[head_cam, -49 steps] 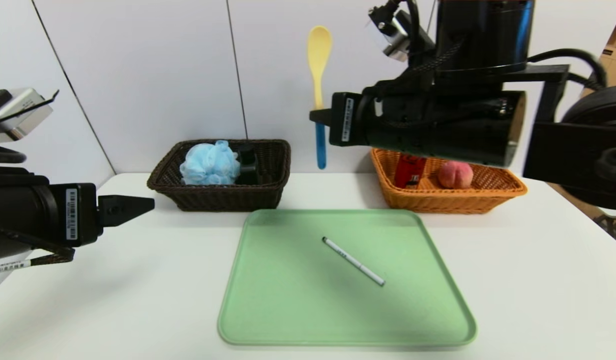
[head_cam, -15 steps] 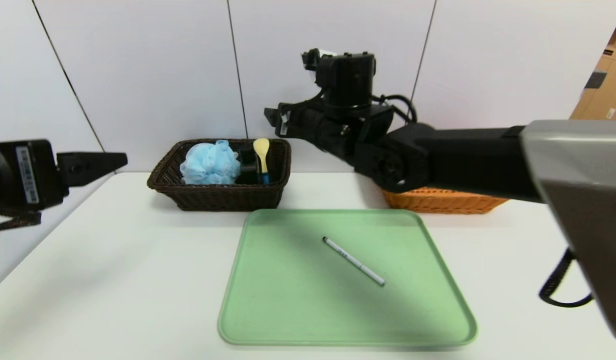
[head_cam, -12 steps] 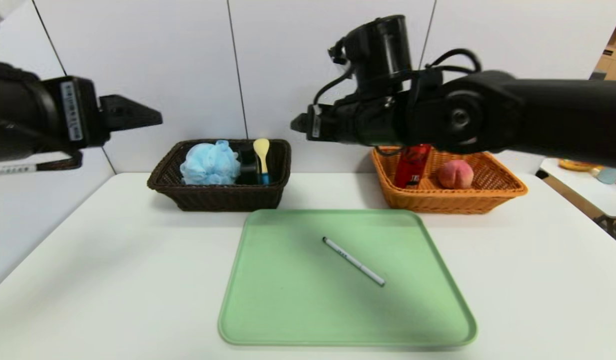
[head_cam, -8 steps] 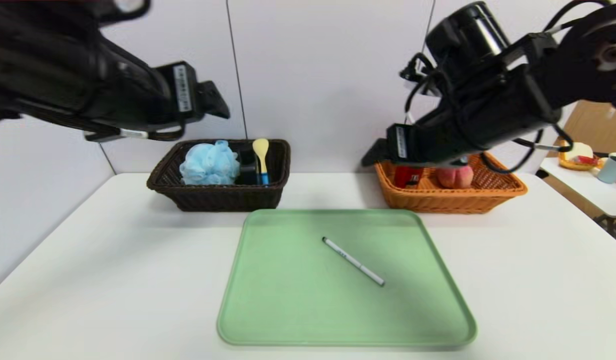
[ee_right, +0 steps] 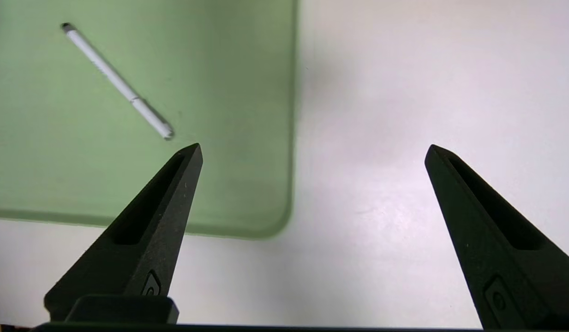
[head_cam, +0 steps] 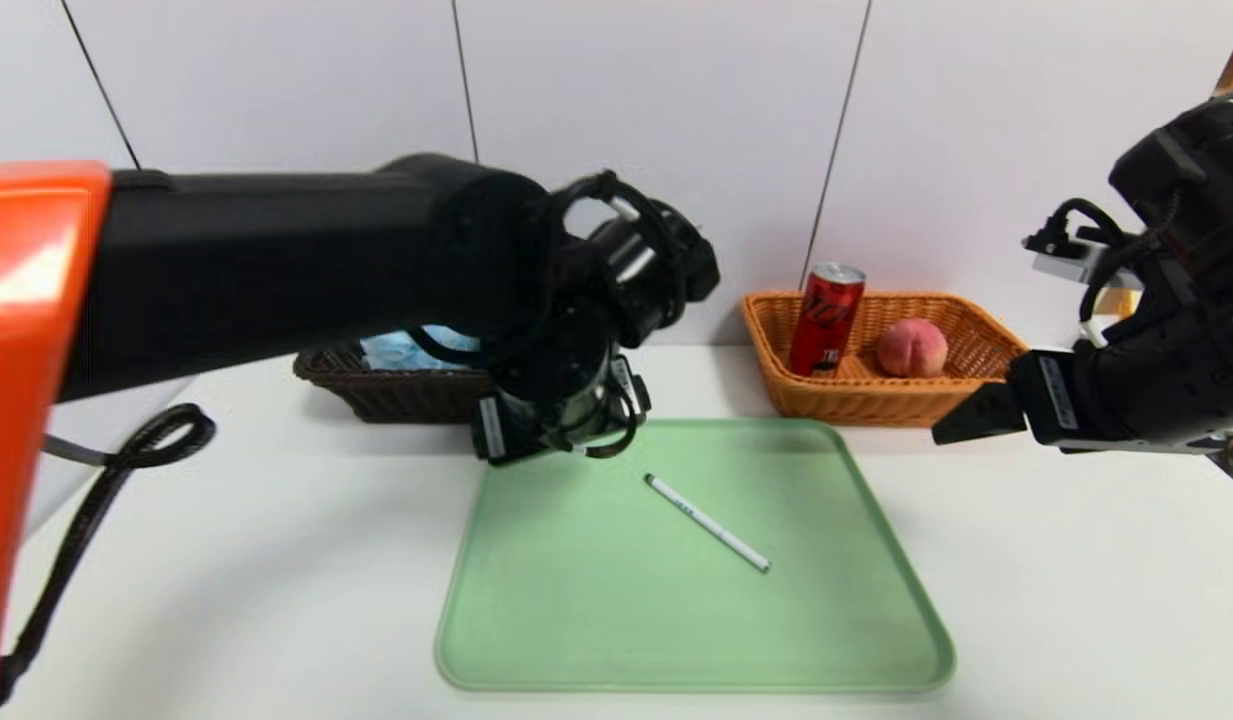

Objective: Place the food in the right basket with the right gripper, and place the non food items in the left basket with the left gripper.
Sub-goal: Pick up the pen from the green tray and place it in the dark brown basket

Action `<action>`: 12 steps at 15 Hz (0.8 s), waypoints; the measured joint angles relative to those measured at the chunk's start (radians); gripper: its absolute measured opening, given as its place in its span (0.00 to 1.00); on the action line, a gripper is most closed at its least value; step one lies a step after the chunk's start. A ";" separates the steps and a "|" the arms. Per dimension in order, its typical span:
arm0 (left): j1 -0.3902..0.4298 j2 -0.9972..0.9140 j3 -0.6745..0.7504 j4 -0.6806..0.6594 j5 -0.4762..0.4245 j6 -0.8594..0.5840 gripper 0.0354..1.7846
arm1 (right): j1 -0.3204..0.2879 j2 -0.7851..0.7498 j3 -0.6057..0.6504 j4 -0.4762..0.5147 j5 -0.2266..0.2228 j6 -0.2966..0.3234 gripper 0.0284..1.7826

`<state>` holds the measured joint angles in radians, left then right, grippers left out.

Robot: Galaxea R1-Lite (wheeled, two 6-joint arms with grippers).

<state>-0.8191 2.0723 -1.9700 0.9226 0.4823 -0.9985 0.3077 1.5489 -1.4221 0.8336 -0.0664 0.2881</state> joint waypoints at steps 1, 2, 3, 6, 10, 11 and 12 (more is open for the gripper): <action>-0.012 0.034 -0.002 -0.010 -0.009 -0.040 0.94 | -0.023 -0.019 0.051 -0.036 0.001 0.000 0.94; -0.021 0.058 -0.003 -0.018 -0.023 -0.062 0.94 | -0.039 -0.034 0.103 -0.074 0.001 0.000 0.94; -0.025 0.079 -0.003 -0.029 -0.039 -0.079 0.94 | -0.052 -0.048 0.162 -0.122 0.001 -0.001 0.94; -0.039 0.113 -0.004 -0.075 -0.067 -0.094 0.94 | -0.077 -0.078 0.323 -0.268 0.001 -0.001 0.95; -0.056 0.124 -0.004 -0.140 -0.069 -0.090 0.94 | -0.094 -0.104 0.463 -0.400 0.003 0.004 0.95; -0.070 0.124 -0.004 -0.143 -0.071 -0.090 0.94 | -0.096 -0.108 0.484 -0.416 0.004 0.004 0.95; -0.085 0.124 -0.004 -0.148 -0.079 -0.087 0.94 | -0.100 -0.111 0.496 -0.421 0.008 0.005 0.95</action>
<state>-0.9038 2.1960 -1.9743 0.7749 0.4034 -1.0857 0.2077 1.4379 -0.9264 0.4128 -0.0581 0.2934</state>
